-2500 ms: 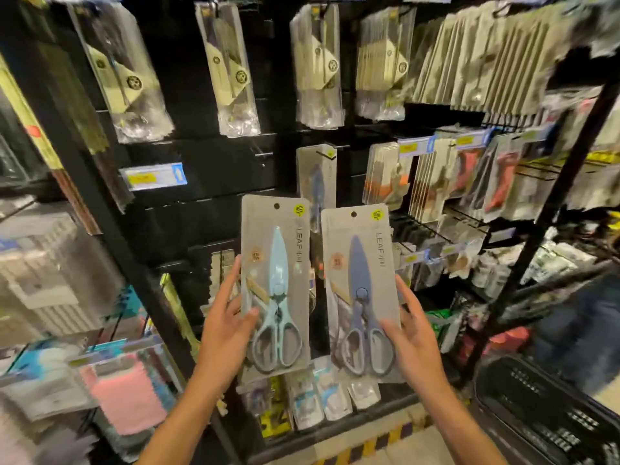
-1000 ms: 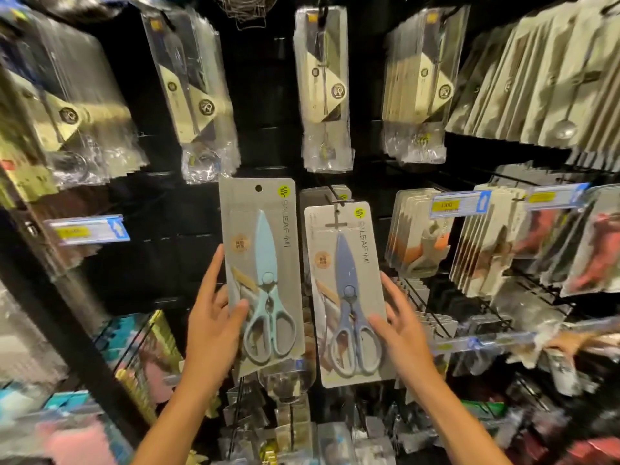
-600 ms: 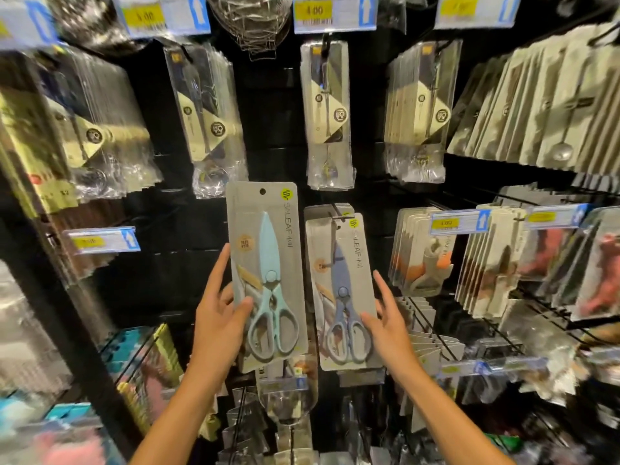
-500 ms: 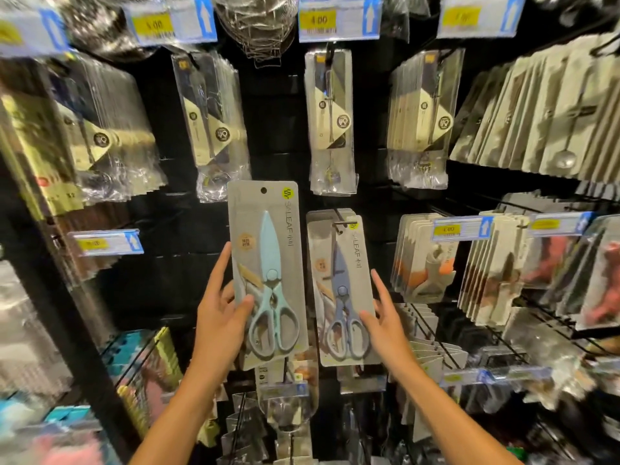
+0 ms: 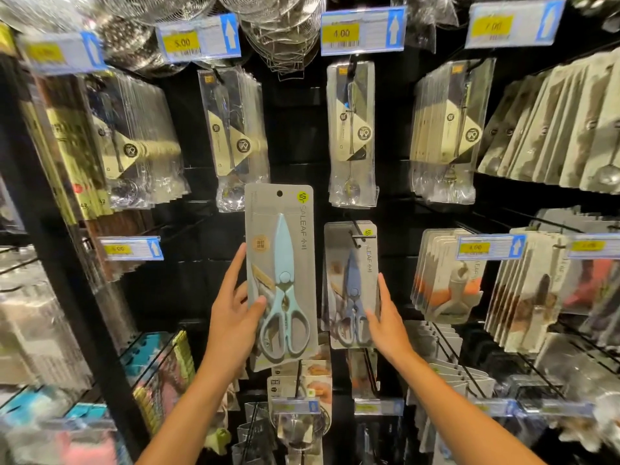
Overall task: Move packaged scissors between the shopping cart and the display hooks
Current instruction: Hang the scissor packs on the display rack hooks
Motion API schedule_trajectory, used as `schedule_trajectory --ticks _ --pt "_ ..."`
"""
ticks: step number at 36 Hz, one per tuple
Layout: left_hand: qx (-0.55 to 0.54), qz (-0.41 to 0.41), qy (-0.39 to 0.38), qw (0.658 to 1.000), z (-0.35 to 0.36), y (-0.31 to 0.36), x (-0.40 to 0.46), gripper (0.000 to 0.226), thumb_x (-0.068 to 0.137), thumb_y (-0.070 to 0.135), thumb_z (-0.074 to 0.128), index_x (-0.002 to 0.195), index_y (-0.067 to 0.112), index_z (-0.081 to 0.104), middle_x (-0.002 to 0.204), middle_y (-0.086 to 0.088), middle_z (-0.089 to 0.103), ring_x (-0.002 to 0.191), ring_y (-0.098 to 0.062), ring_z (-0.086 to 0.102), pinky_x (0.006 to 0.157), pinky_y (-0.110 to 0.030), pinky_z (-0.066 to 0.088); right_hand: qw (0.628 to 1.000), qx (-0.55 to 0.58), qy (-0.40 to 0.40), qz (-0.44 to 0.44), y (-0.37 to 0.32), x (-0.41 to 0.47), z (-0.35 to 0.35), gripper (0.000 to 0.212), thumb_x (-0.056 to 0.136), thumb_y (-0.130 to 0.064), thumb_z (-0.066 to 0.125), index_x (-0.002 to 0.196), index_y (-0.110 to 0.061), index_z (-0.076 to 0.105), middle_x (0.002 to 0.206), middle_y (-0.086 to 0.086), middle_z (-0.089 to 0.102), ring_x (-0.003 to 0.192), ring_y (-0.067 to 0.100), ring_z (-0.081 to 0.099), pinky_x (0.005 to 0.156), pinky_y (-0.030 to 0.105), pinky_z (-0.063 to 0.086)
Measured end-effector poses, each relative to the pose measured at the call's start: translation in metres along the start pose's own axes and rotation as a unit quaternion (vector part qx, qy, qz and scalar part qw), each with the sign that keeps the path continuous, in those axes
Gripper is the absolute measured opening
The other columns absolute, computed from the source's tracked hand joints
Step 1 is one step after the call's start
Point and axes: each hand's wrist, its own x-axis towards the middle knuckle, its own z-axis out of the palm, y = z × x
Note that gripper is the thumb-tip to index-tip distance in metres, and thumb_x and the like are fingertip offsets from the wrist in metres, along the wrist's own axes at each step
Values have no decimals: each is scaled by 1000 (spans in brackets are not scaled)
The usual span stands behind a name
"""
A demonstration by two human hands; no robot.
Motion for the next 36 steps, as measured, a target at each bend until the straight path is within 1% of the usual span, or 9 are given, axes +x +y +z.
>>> schedule_trajectory --ticks 2,5,9,13,21,23,27,30,36 --pt "-2 2 1 1000 -2 -1 0 81 96 -3 59 154 46 31 122 12 73 112 -14 71 79 -27 62 1000 -15 12 16 1 -1 4 88 101 -17 56 155 -49 -7 144 9 42 132 26 47 105 44 44" --pt "-6 1 2 1000 -4 -3 0 81 96 -4 59 154 46 32 122 10 73 111 -14 72 78 -26 62 999 17 42 31 0 -10 9 93 97 -15 63 157 -43 -3 152 4 33 142 22 35 115 48 37" --pt "-14 0 -1 1000 -5 -5 0 81 96 -5 59 153 45 32 122 5 74 111 -17 72 78 -27 62 995 77 64 0 -16 -32 15 81 98 -20 63 157 -40 11 150 -6 37 140 11 38 111 34 38" --pt "-15 3 -10 1000 -4 -8 0 81 96 -6 59 152 45 32 124 5 73 112 -17 72 79 -26 61 988 150 4 -44 -50 -54 12 70 98 -19 62 152 -42 24 139 -16 52 124 -6 52 105 21 47" --pt "-15 1 -23 1000 3 -17 -7 80 96 -5 59 156 38 28 128 5 71 115 -18 70 84 -29 61 969 191 -120 -96 -99 -72 12 87 96 -23 67 156 -46 8 141 -25 47 123 -1 58 97 20 52" --pt "-15 0 -29 999 4 -20 -10 80 96 -6 58 156 38 29 129 2 71 116 -20 70 85 -31 61 968 189 -130 -100 -103 -74 13 92 94 -20 70 156 -47 8 139 -30 47 124 -5 57 98 21 52" --pt "-8 -4 -39 999 0 -25 -14 82 96 -10 57 156 38 28 131 -4 70 117 -24 69 88 -39 61 969 192 -119 -97 -101 -79 14 93 90 -16 75 155 -48 16 139 -24 56 123 1 60 98 29 55" --pt "9 0 -51 999 -4 -28 -14 87 93 -12 59 157 35 23 132 -1 69 119 -24 68 89 -38 61 970 183 -126 -96 -92 -88 13 91 90 -13 74 153 -48 18 133 -36 55 120 -2 61 92 23 56" --pt "35 -26 -88 995 0 -40 -12 94 89 4 70 157 45 19 128 1 70 119 -21 69 88 -38 61 977 165 -127 -53 -67 -106 8 90 91 -17 74 151 -53 18 134 -34 52 118 -8 59 85 13 53"
